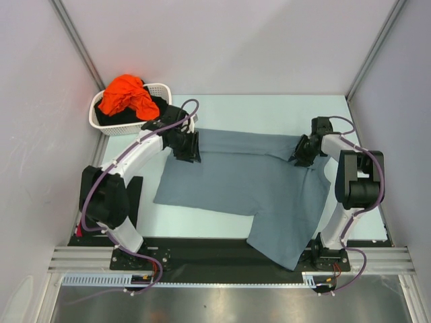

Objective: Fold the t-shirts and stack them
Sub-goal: Fold the tshirt

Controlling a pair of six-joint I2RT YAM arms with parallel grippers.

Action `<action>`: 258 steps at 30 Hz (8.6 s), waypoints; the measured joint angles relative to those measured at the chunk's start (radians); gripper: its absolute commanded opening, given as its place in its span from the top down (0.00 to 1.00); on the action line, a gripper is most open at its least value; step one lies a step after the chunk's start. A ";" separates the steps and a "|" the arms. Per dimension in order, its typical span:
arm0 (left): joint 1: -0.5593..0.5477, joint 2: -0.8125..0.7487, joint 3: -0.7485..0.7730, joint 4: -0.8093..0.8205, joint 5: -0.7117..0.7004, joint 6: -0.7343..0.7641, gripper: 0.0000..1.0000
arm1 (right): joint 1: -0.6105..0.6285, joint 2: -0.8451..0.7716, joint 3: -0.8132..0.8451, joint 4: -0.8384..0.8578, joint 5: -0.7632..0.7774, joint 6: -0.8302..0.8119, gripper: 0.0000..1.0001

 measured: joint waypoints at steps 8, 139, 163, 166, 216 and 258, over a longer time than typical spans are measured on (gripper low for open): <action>0.017 0.014 0.012 -0.002 0.000 0.000 0.60 | -0.036 0.035 0.000 0.040 -0.051 0.036 0.67; 0.286 0.032 -0.145 0.199 0.302 -0.002 0.54 | -0.264 0.322 0.451 0.061 -0.001 0.008 1.00; 0.278 0.033 -0.145 0.240 0.323 -0.053 0.48 | -0.277 0.241 0.545 -0.227 0.280 -0.049 0.42; 0.203 0.034 -0.145 0.262 0.327 -0.064 0.41 | -0.261 0.052 0.294 -0.204 0.269 -0.031 0.41; -0.421 0.603 0.063 0.965 0.206 -0.856 0.64 | -0.253 -0.481 -0.428 0.058 -0.095 0.055 0.43; -0.425 0.629 0.103 0.898 0.208 -0.943 0.99 | -0.306 -0.350 -0.380 0.059 -0.049 0.052 0.60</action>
